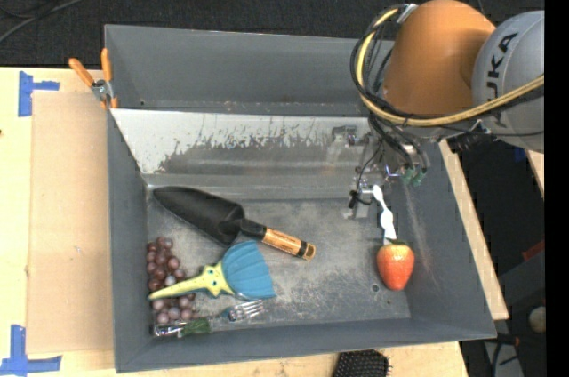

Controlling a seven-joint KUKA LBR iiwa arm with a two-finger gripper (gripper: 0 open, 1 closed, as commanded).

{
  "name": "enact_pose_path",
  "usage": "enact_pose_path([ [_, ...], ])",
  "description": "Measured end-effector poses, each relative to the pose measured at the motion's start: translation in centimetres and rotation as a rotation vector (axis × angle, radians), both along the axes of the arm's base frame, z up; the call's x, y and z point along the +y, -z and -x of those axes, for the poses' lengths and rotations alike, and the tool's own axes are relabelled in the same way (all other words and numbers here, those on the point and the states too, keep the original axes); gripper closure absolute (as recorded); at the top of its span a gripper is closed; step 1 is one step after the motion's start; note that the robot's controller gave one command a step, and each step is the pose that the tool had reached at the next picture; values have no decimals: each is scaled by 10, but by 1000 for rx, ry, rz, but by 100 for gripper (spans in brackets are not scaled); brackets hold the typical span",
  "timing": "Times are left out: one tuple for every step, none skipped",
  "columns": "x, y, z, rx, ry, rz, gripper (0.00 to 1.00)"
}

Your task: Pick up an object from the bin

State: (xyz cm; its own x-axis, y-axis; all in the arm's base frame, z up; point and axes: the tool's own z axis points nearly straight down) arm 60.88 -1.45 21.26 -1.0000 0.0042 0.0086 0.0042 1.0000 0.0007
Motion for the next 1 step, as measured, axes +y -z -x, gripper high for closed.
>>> enact_pose_path([
  [0,-5,-1,-8,0,0,0],
])
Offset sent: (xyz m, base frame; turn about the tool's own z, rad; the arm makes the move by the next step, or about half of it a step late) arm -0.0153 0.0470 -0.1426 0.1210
